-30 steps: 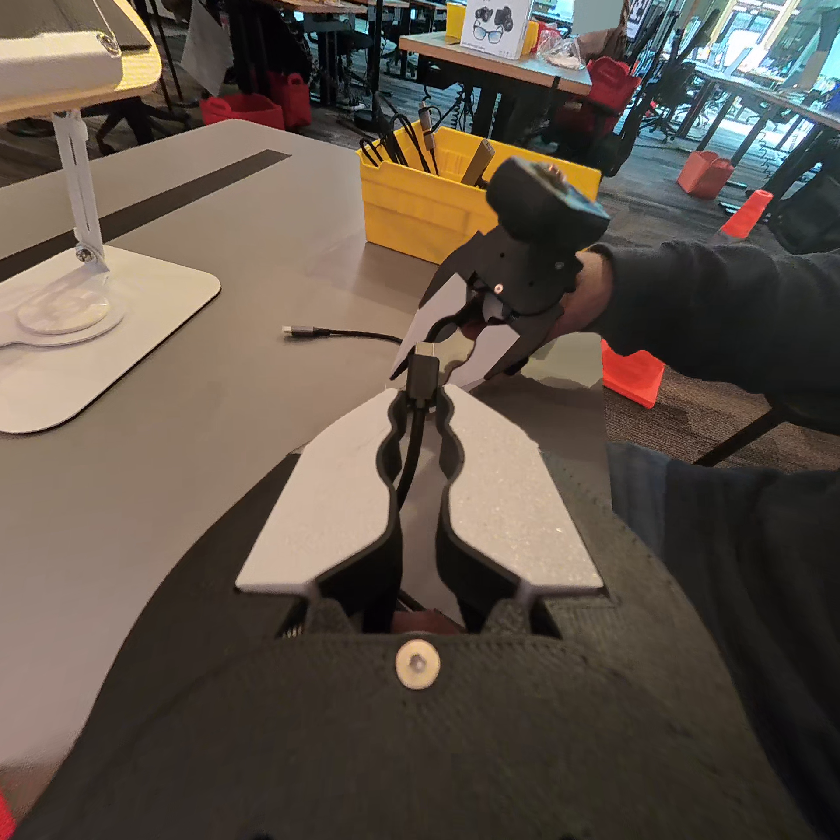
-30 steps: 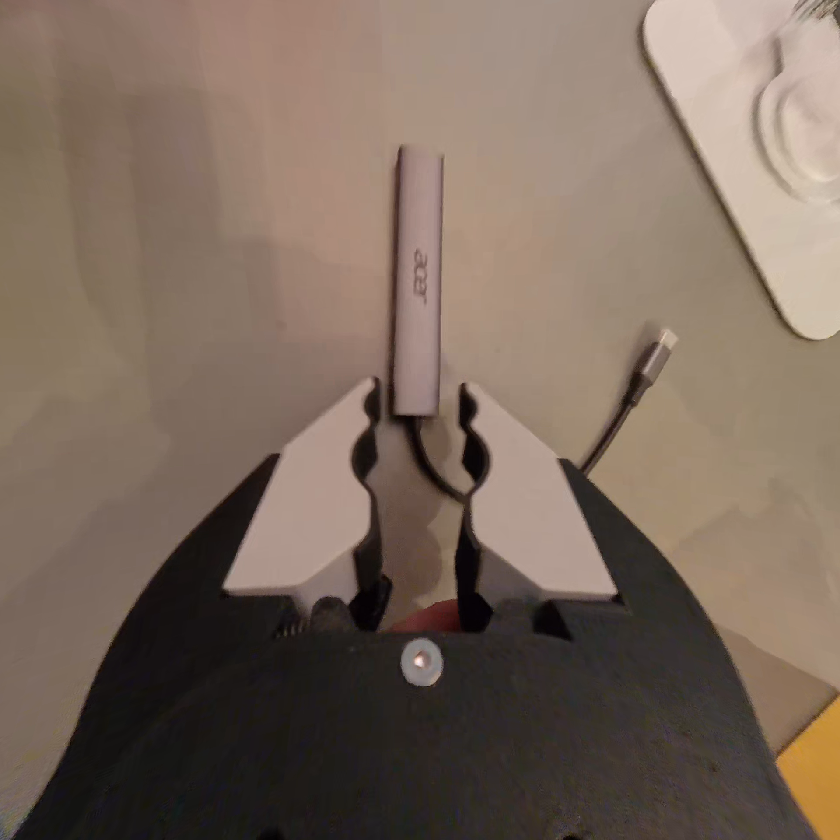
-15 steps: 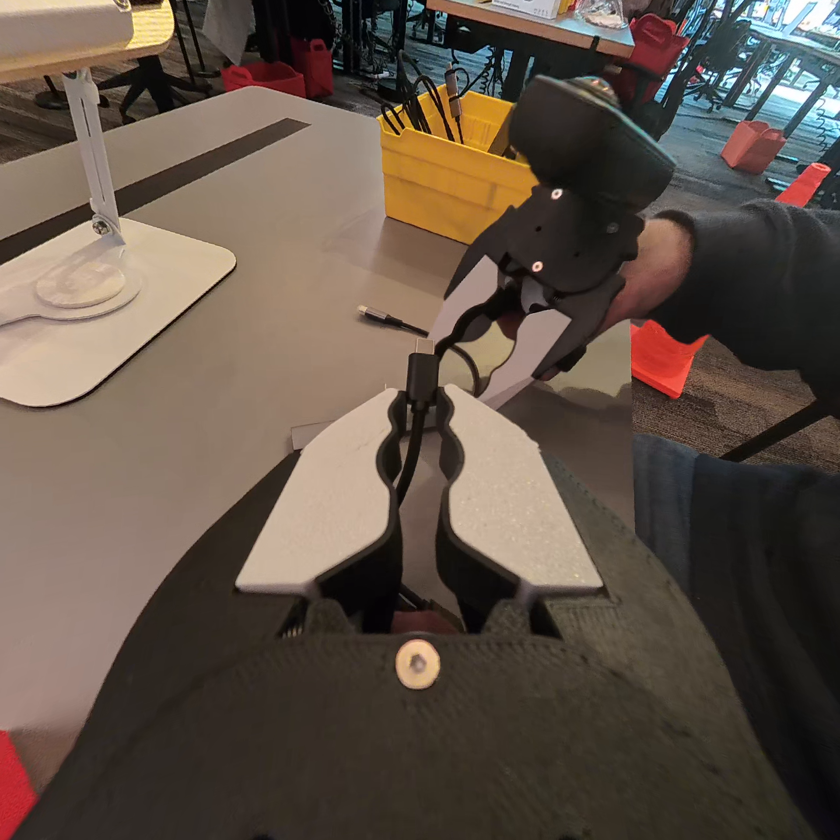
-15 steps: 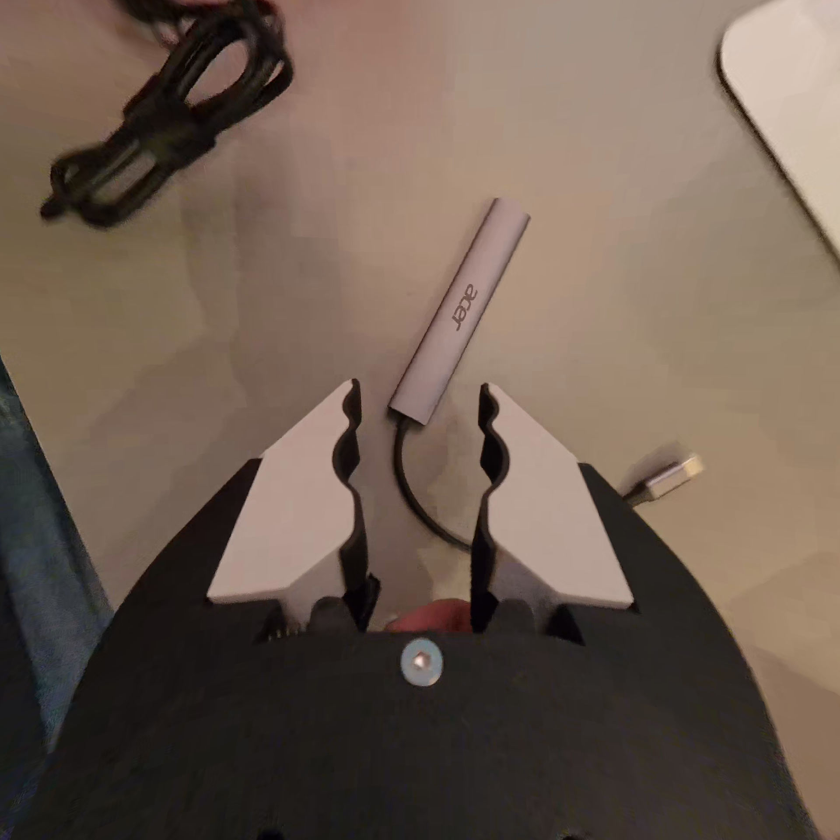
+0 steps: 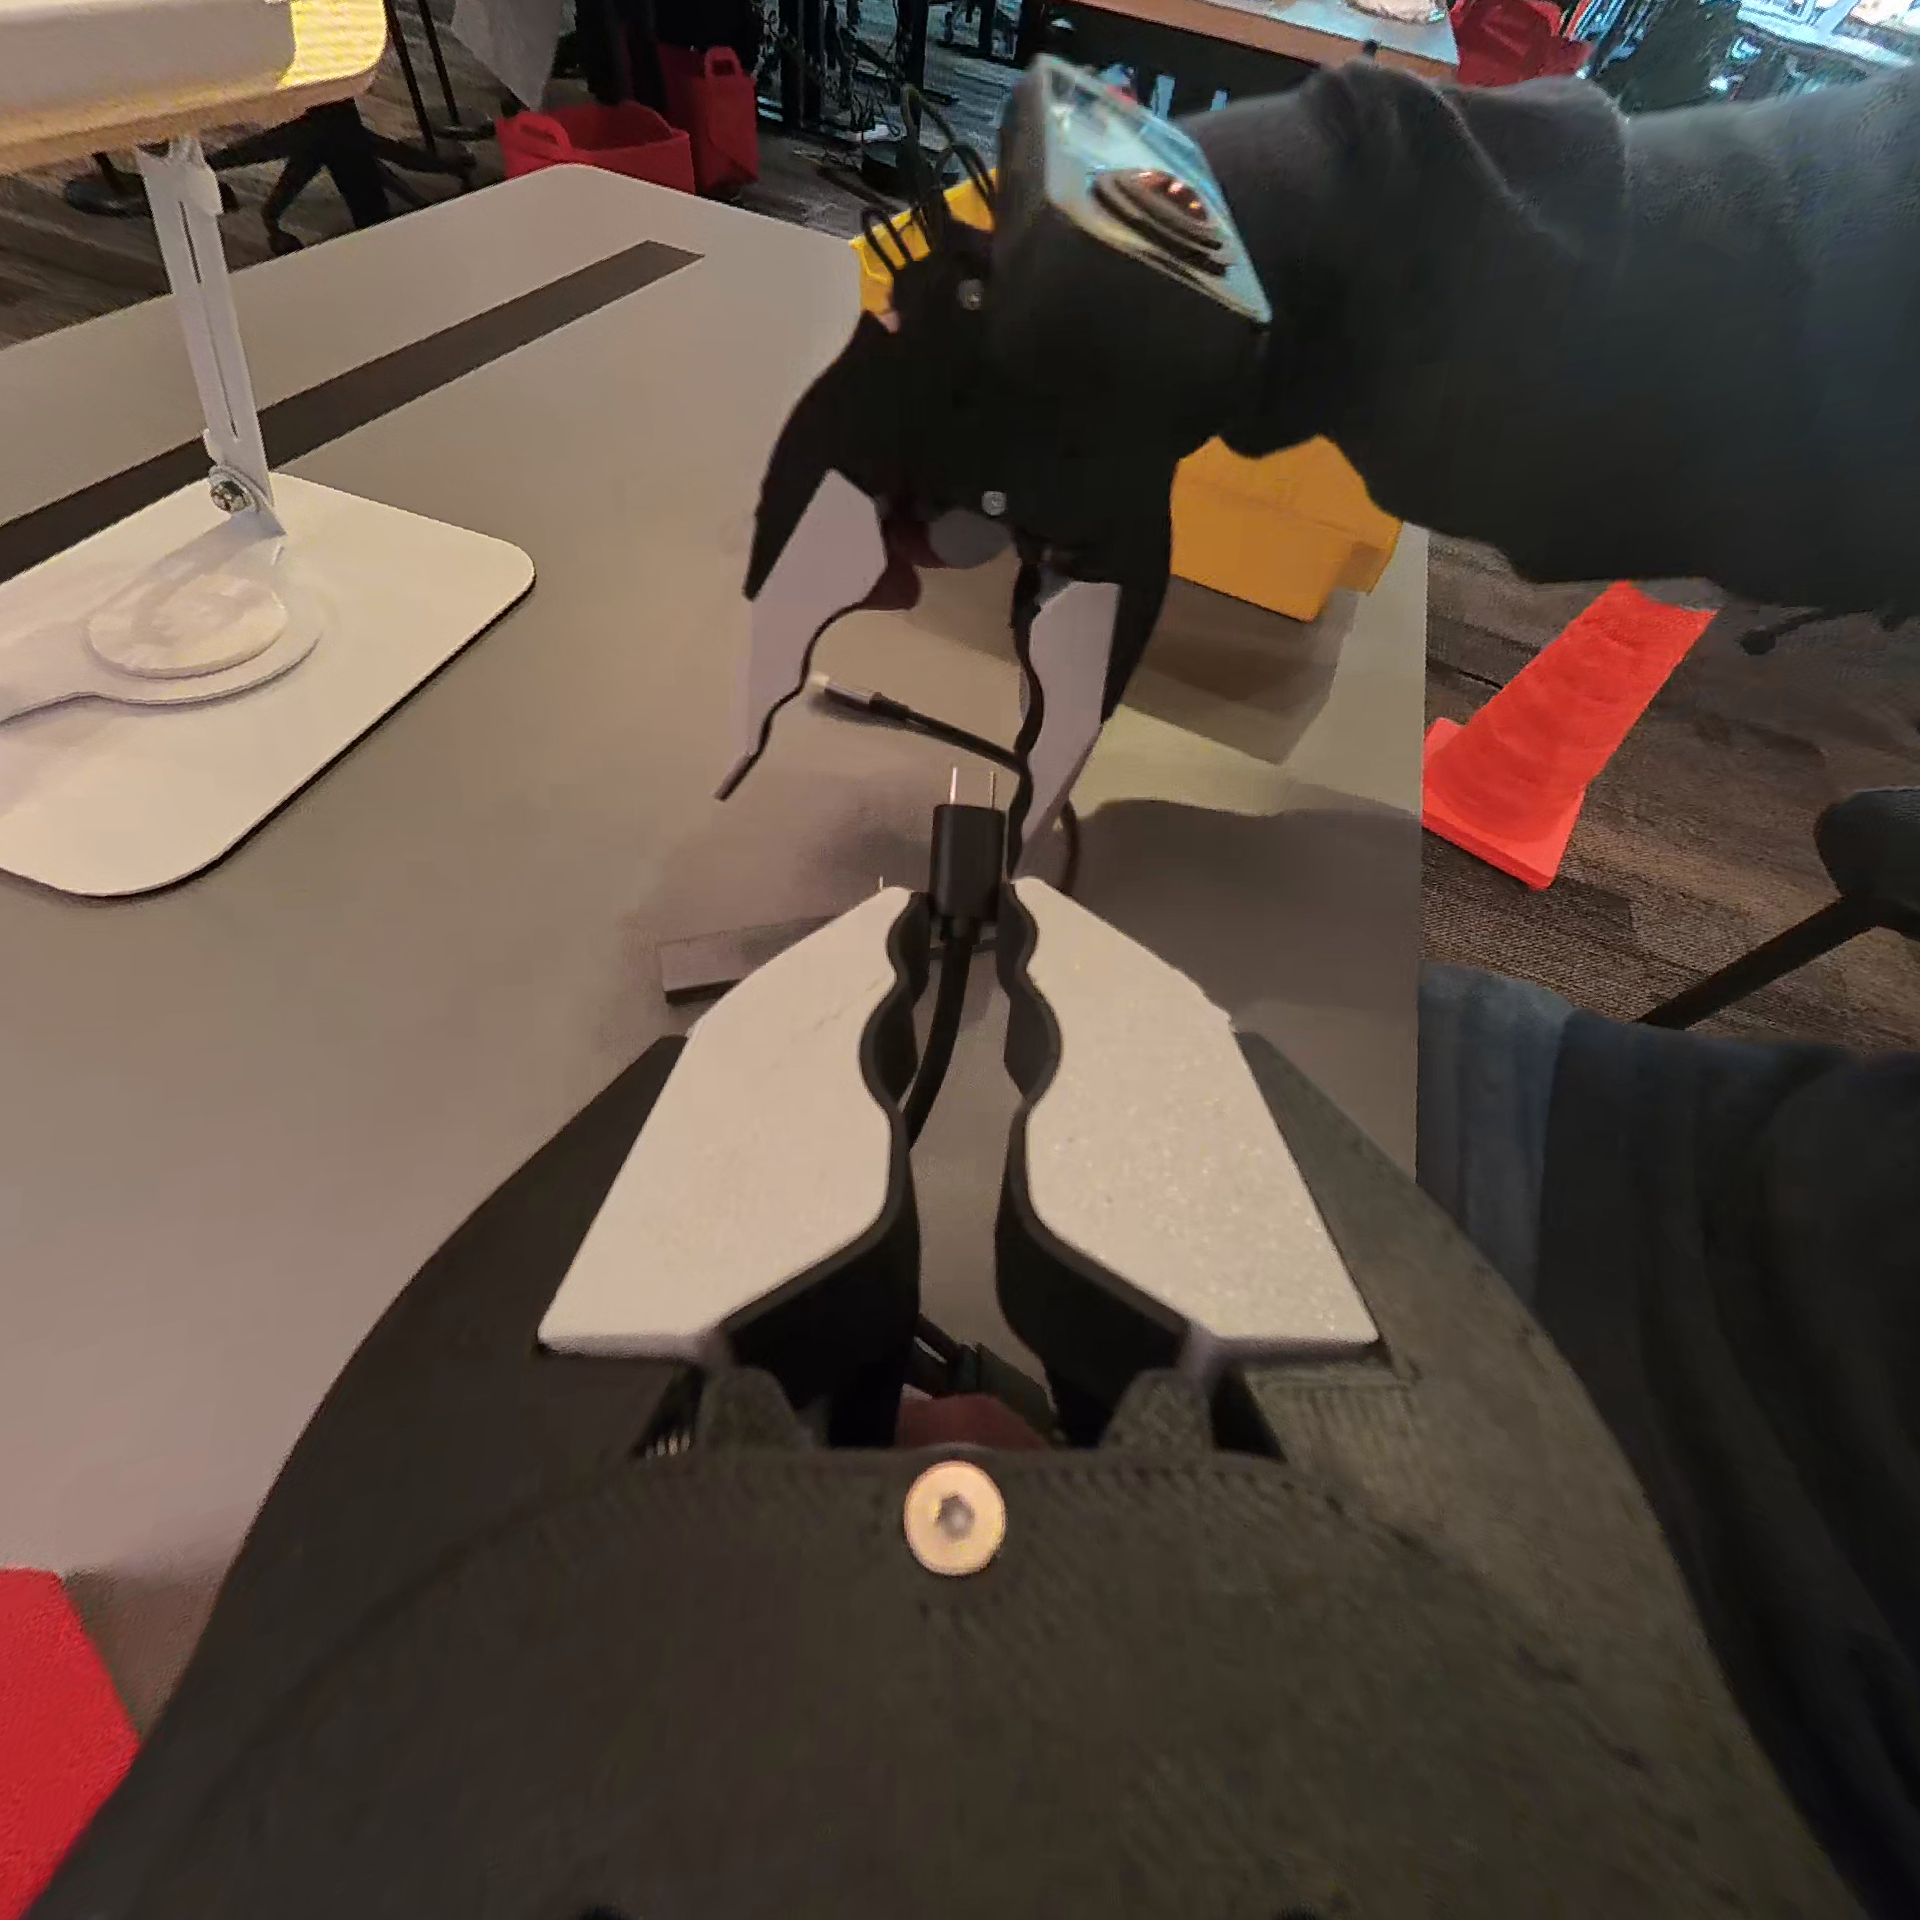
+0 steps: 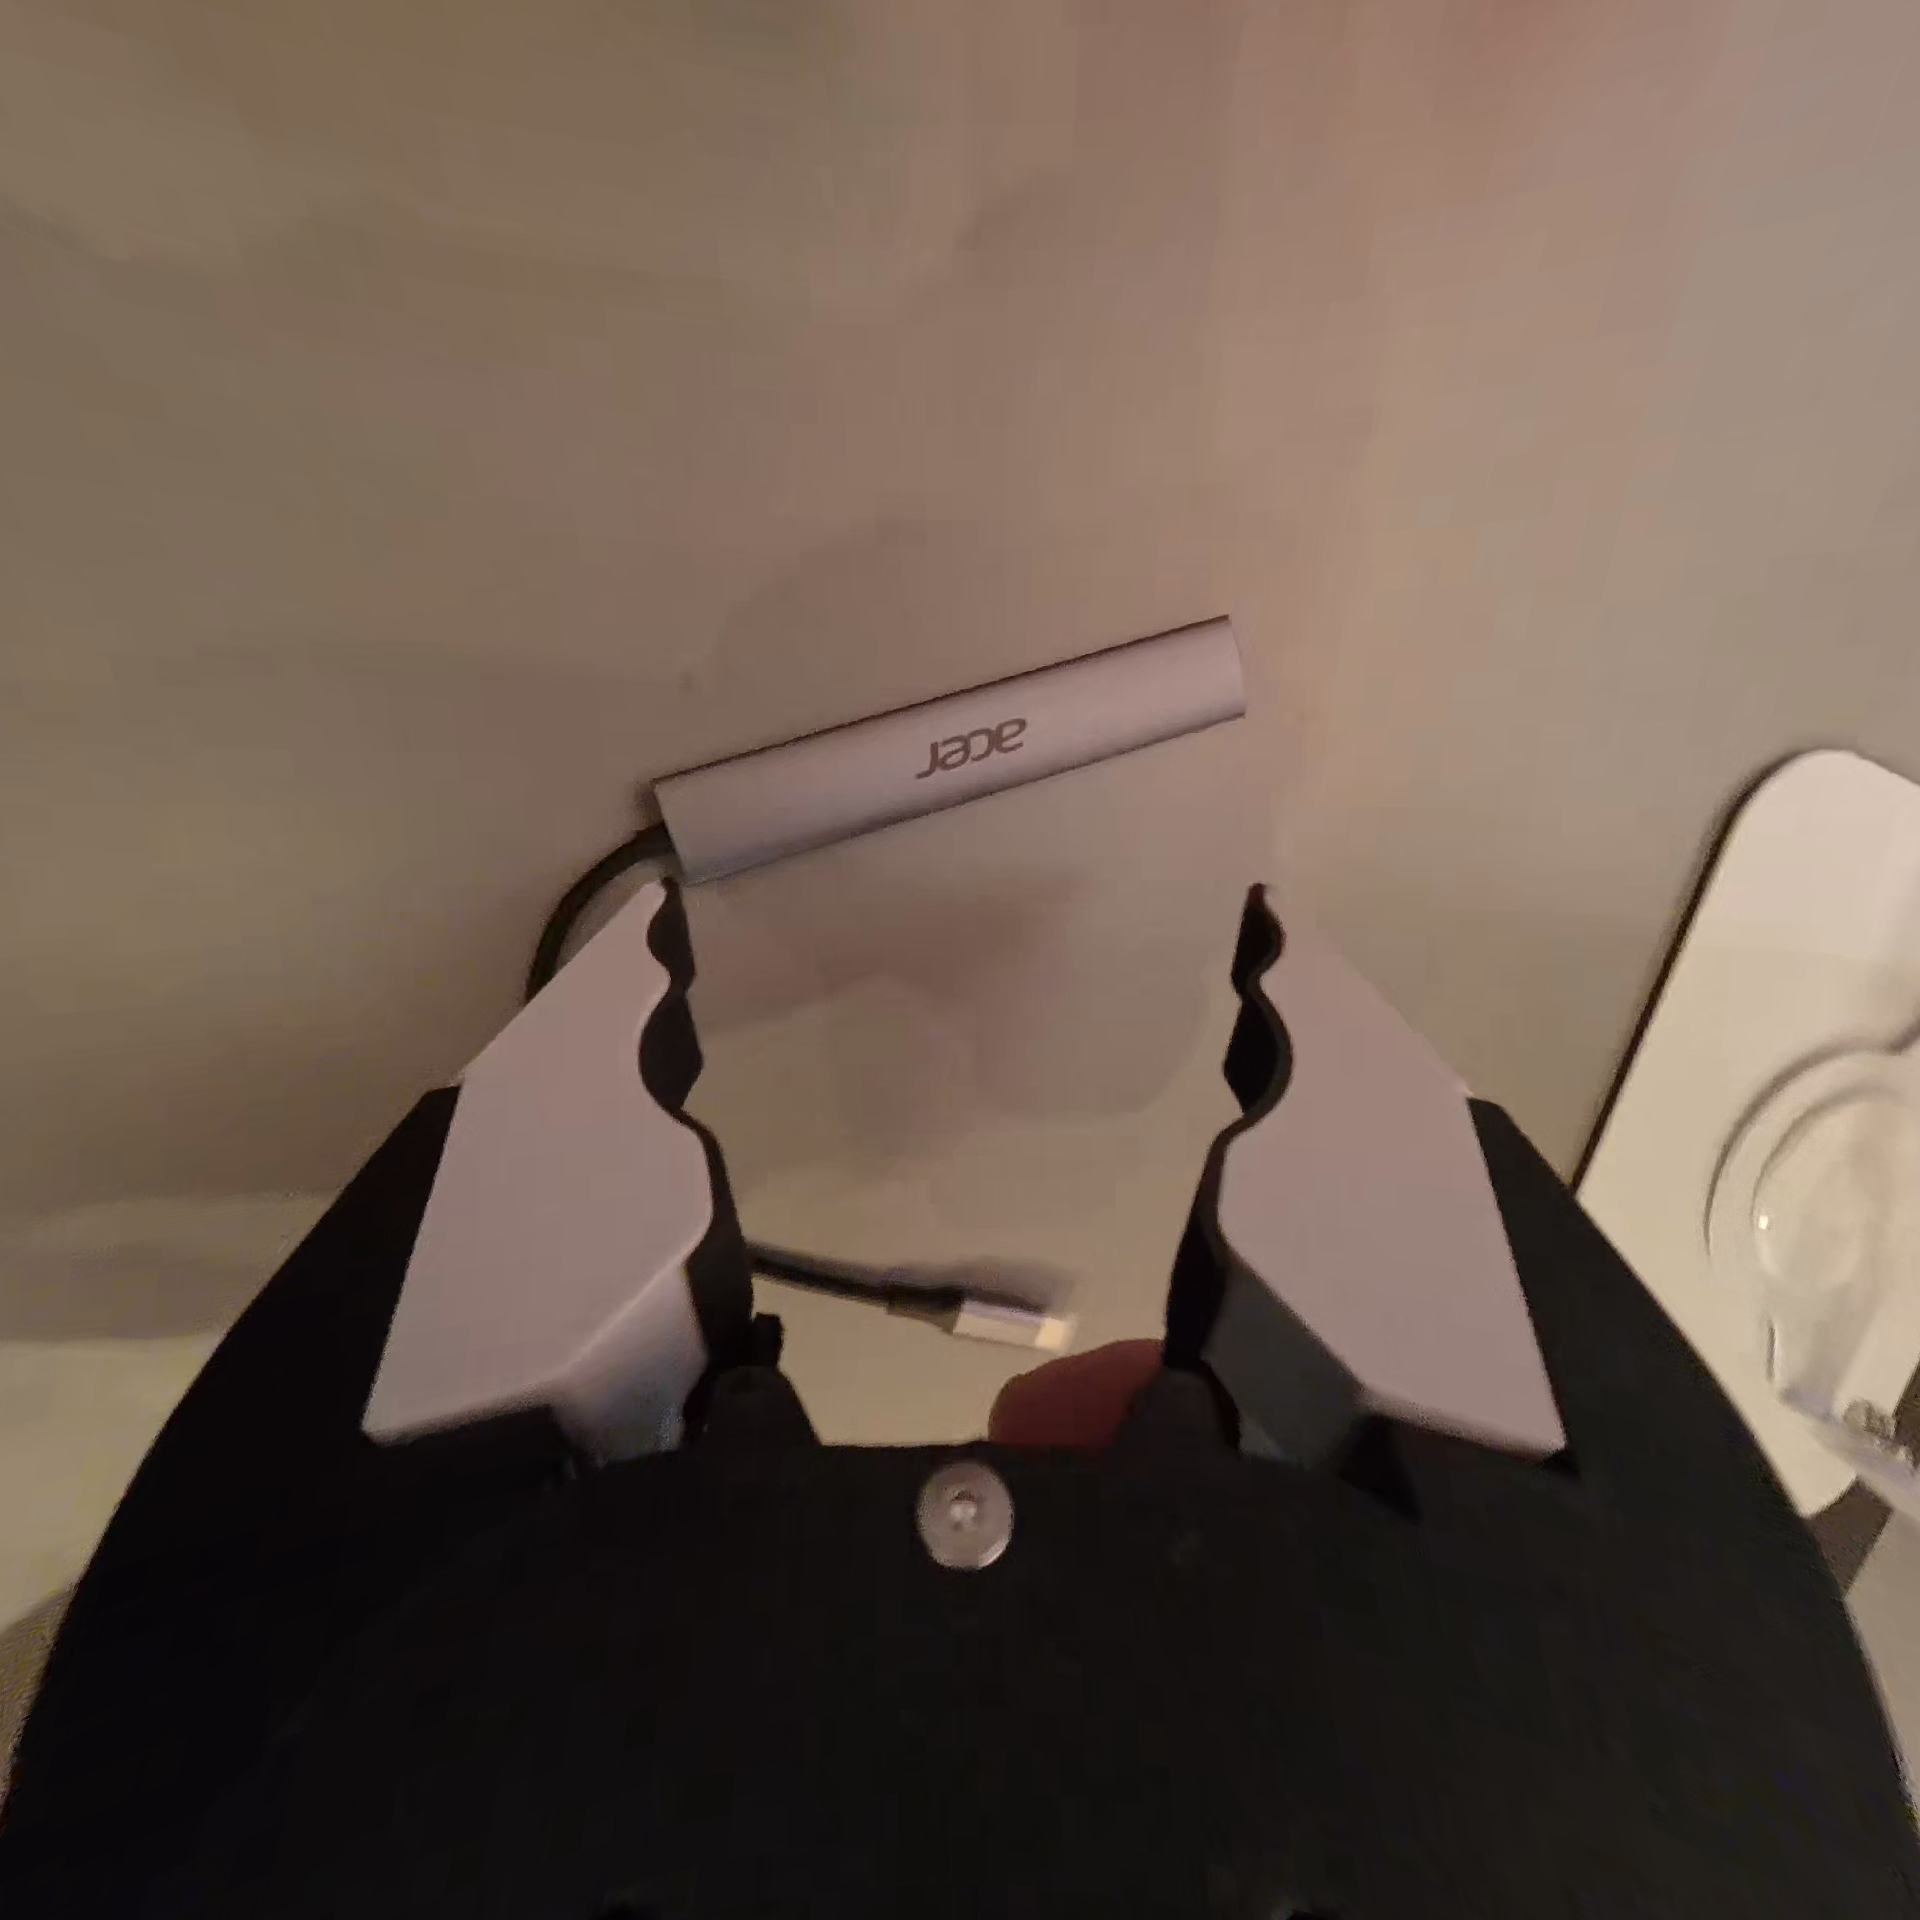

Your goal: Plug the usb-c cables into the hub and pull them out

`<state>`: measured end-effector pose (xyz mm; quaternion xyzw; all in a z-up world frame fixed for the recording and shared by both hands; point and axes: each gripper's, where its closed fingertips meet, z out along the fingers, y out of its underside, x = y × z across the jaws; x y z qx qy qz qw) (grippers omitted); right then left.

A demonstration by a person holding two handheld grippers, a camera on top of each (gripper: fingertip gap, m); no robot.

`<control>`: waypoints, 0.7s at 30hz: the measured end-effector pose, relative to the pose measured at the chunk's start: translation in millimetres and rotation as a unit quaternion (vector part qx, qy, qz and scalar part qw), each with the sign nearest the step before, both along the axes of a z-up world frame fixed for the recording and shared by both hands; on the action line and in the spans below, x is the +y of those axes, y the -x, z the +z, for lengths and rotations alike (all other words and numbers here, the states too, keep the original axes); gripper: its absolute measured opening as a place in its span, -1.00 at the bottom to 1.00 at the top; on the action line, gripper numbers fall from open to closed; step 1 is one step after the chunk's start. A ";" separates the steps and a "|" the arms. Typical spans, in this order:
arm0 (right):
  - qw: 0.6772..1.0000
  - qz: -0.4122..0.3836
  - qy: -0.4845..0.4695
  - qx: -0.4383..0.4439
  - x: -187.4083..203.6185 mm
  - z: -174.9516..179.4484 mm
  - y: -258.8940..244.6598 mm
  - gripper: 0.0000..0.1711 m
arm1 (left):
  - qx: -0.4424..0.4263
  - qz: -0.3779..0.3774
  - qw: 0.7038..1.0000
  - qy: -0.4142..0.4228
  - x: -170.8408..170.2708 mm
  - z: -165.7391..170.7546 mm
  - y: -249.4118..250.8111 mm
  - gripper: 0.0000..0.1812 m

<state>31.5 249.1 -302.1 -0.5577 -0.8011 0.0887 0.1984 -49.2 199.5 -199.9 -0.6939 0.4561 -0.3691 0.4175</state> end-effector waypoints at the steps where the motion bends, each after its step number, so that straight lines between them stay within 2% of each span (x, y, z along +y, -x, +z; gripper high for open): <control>1: 1.000 0.015 0.006 -0.008 0.9 -1.4 3.1 0.26 | -0.001 0.002 1.000 0.002 -0.6 -0.6 1.3 -0.87; 4: 0.997 0.066 0.029 -0.040 -5.6 -10.3 10.4 0.46 | -0.005 0.004 1.000 0.011 -3.5 -2.7 5.0 -0.87; 6: 0.992 0.094 0.022 -0.081 -6.2 -21.3 7.1 0.52 | -0.004 0.003 1.000 0.015 -4.1 -5.7 6.7 -0.87; 8: 0.990 0.106 0.034 -0.087 -9.4 -25.0 10.9 0.55 | -0.004 0.003 1.000 0.020 -2.8 -8.7 7.6 -0.87; 17: 0.985 0.134 0.054 -0.090 -6.2 -26.4 19.4 0.43 | -0.010 0.002 0.999 0.035 0.8 -15.2 9.0 -0.87; 21: 0.980 0.164 0.041 -0.101 -9.1 -26.2 23.7 0.46 | -0.010 0.000 0.999 0.038 1.0 -16.4 7.1 -0.87</control>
